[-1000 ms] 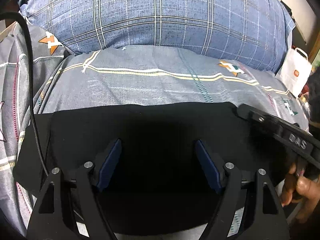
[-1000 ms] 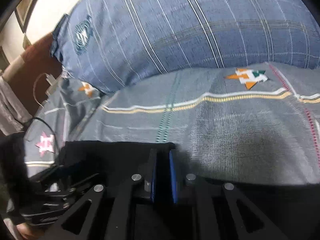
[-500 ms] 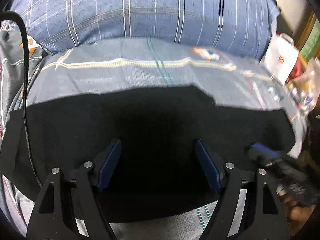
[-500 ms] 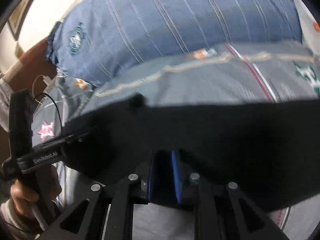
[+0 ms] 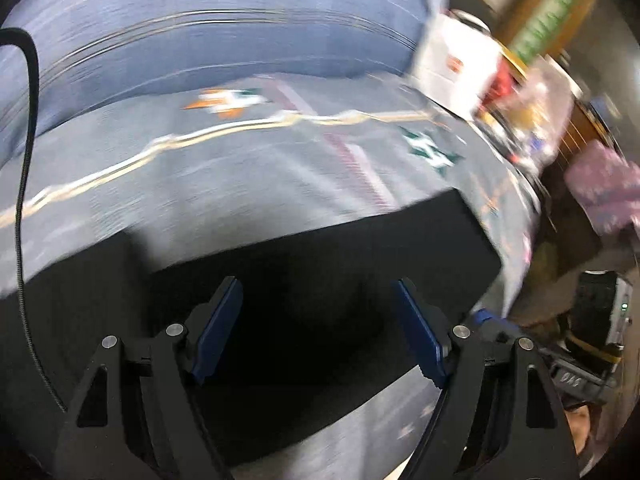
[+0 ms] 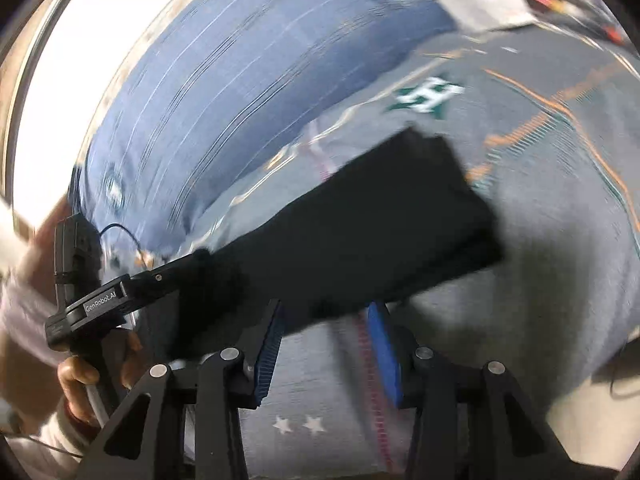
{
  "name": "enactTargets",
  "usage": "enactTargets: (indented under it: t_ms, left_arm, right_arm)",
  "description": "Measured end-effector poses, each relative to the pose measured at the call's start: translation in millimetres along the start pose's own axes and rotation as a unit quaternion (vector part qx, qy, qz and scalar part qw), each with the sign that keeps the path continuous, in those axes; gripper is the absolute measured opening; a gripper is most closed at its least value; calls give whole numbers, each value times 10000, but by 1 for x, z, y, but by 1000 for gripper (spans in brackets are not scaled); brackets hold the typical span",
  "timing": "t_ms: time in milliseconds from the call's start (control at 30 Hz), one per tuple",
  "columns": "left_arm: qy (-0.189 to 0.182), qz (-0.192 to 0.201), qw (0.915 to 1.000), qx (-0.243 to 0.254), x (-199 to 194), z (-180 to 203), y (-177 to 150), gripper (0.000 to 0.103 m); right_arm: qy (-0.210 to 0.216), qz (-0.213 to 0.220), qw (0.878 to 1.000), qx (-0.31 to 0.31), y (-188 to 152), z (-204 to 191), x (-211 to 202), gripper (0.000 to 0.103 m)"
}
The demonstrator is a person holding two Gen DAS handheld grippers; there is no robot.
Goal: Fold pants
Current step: 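Lift the pants end with the right gripper and fold it toward the left gripper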
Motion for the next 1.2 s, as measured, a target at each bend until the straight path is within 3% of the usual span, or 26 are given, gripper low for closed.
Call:
enactTargets:
  t_ms: [167,267,367,467,633,667,733,767,833,867,967,1067,1200]
  left_arm:
    - [-577,-609,9945,621,45,54,22,78]
    - [-661,-1012,9876,998,72,81,28,78]
    - [-658,-1157,9828,1278,93,103,36,78]
    - [-848,-1535,9713,1609,114,127,36,78]
    - [-847,-1482,9569,2348,129,157,29,77]
    - [-860,-1461,9550,2433,130,160,27,65]
    - [-787,-1319,9535,2595,133,164,23,50]
    - [-786,-1260,9528,2646,134,165,22,40]
    - [-815,-1217,9538,2622,134,164,23,21]
    - [-880,-1273,9571,2451,133,160,26,19]
    - [-1132,-1230,9611,2200,114,152,34,15]
    - [-1417,-938,9668,1909,65,139,49,15]
    - [-1332,-427,9784,1523,-4,99,68,15]
  right_arm:
    - [60,-29,9998,167,-5,15,10,43]
    - [276,193,9990,289,-4,22,11,45]
    - [444,368,9977,358,-6,27,10,45]
    - [634,582,9946,571,-8,35,9,46]
    - [736,862,9913,662,-7,42,8,46]
    - [723,904,9912,647,-6,42,9,46]
    - [598,903,9926,546,-2,40,10,42]
    - [474,851,9940,503,1,40,12,28]
    - [344,760,9952,511,4,41,15,14]
    - [397,784,9946,551,5,41,14,13]
    - [356,920,9950,173,14,21,0,10]
    - [371,1008,9936,-344,30,-9,-13,10]
    - [566,967,9831,-1449,55,-84,-10,10]
Point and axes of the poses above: each gripper's, at about its wrist camera, not at the fingertips, and x roughly the way its jaws point, z to its right, y to its top, the point moved 2 cm from there along x, roughly the way its jaws point, and after that the axes turned 14 degrees about -x, right-handed, at the moved point
